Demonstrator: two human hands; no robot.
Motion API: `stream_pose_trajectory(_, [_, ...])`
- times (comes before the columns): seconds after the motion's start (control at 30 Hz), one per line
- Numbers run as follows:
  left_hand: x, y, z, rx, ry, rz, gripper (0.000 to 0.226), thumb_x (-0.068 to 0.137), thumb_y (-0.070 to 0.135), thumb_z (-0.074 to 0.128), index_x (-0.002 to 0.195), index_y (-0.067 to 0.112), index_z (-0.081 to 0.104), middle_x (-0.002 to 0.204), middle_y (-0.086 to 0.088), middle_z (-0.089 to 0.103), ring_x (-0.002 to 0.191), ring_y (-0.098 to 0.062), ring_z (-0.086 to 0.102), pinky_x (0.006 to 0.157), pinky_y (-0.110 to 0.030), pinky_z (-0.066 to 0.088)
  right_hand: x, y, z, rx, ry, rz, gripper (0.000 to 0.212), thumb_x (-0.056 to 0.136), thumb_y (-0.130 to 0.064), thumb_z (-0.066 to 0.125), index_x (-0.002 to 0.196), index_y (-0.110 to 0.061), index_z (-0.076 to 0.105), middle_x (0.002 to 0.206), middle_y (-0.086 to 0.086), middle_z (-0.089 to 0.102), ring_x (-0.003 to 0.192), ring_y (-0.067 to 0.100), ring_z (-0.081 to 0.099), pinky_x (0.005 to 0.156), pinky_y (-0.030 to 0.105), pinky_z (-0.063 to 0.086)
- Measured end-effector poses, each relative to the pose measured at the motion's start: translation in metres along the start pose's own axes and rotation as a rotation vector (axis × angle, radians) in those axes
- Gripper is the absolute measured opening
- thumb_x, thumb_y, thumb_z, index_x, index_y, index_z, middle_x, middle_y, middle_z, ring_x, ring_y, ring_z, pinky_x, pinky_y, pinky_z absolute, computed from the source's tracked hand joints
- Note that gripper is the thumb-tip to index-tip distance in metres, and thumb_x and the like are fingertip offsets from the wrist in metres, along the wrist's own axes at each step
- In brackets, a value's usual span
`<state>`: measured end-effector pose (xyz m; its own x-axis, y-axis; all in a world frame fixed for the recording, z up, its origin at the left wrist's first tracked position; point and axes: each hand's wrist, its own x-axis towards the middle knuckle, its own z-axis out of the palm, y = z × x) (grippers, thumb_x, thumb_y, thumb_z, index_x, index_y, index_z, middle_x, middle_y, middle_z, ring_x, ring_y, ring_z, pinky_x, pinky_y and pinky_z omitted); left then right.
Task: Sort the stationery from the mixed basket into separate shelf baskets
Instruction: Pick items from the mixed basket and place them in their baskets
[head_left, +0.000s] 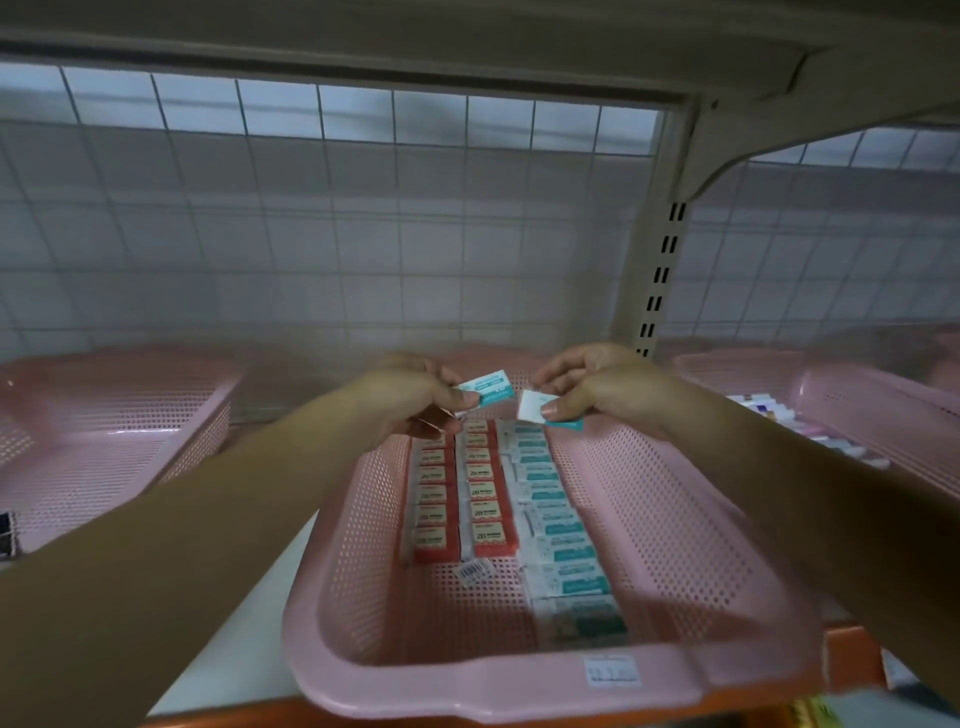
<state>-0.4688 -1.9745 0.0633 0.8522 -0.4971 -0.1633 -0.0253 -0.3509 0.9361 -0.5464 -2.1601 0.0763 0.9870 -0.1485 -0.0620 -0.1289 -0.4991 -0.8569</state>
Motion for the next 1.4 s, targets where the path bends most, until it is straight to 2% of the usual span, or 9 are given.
stream_pose_trajectory(0.2, [0.016,-0.011,0.004,0.094,0.118,0.043,0.010,0.080,0.005,0.069,0.085,0.012,0.064,0.082,-0.006,0.068,0.067,-0.016,0.063,0.065,-0.025,0.054,0.018,0.017,0.015,-0.253,-0.084,0.113,0.020,0.075,0.004,0.069,0.078,-0.016,0.066,0.078,-0.006,0.063,0.070,0.004,0.059,0.051,0.010,0.042])
stream_pose_trajectory(0.37, [0.019,-0.016,0.005,0.099,0.044,0.069,0.012,0.077,0.005,0.071,0.083,0.013,0.064,0.081,-0.004,0.070,0.060,-0.013,0.064,0.060,-0.021,0.054,0.025,0.029,0.024,-0.350,-0.198,0.119,0.018,0.076,0.004,0.069,0.079,-0.014,0.069,0.078,-0.007,0.062,0.080,0.010,0.058,0.067,0.017,0.045])
stream_pose_trajectory(0.5, [0.020,-0.017,0.003,0.077,0.053,0.075,0.012,0.078,0.003,0.070,0.080,0.014,0.065,0.079,-0.005,0.069,0.057,-0.013,0.063,0.055,-0.019,0.053,0.026,0.030,0.028,-0.364,-0.228,0.112,0.019,0.077,0.002,0.069,0.077,-0.017,0.067,0.079,-0.008,0.061,0.084,0.011,0.058,0.071,0.017,0.047])
stream_pose_trajectory(0.67, [0.019,-0.016,0.003,0.067,0.021,0.080,0.011,0.080,0.002,0.067,0.083,0.013,0.065,0.077,-0.005,0.069,0.053,-0.011,0.063,0.055,-0.018,0.055,0.026,0.030,0.024,-0.292,-0.238,0.104,0.022,0.076,0.004,0.069,0.072,-0.017,0.065,0.079,-0.003,0.066,0.087,0.017,0.063,0.087,0.029,0.051])
stream_pose_trajectory(0.9, [0.018,-0.018,0.002,0.088,-0.014,0.091,0.010,0.081,0.003,0.066,0.085,0.011,0.065,0.082,-0.006,0.070,0.058,-0.013,0.063,0.057,-0.018,0.055,0.025,0.033,0.027,-0.318,-0.373,0.183,0.019,0.075,0.007,0.069,0.072,-0.011,0.062,0.072,-0.001,0.068,0.079,0.017,0.065,0.076,0.025,0.053])
stream_pose_trajectory(1.1, [0.017,-0.017,0.002,0.104,-0.050,0.085,0.010,0.083,0.001,0.064,0.086,0.010,0.064,0.081,-0.006,0.068,0.055,-0.010,0.063,0.057,-0.018,0.055,0.026,0.034,0.028,-0.347,-0.393,0.188,0.017,0.077,0.004,0.068,0.075,-0.013,0.063,0.094,0.007,0.069,0.096,0.024,0.066,0.090,0.037,0.052])
stream_pose_trajectory(1.17, [0.016,-0.017,0.003,0.111,-0.056,0.084,0.010,0.083,0.000,0.062,0.086,0.010,0.064,0.080,-0.006,0.068,0.053,-0.008,0.063,0.055,-0.017,0.054,0.026,0.035,0.027,-0.406,-0.404,0.200,0.017,0.079,-0.001,0.068,0.077,-0.018,0.066,0.098,0.005,0.068,0.093,0.022,0.063,0.083,0.033,0.051])
stream_pose_trajectory(1.27, [0.015,-0.017,0.004,0.125,-0.053,0.088,0.013,0.085,-0.001,0.060,0.084,0.011,0.064,0.080,-0.006,0.067,0.052,-0.008,0.063,0.059,-0.019,0.056,0.022,0.033,0.025,-0.445,-0.397,0.219,0.020,0.085,-0.004,0.062,0.079,-0.023,0.067,0.091,0.003,0.066,0.067,0.013,0.049,0.057,0.024,0.035])
stream_pose_trajectory(1.4, [0.014,-0.017,0.004,0.138,-0.044,0.099,0.014,0.086,0.000,0.060,0.086,0.012,0.065,0.082,-0.004,0.068,0.058,-0.009,0.064,0.065,-0.021,0.056,0.021,0.026,0.020,-0.232,-0.043,0.083,0.017,0.089,-0.006,0.056,0.090,-0.020,0.065,0.082,-0.004,0.062,0.063,0.008,0.046,0.055,0.019,0.036])
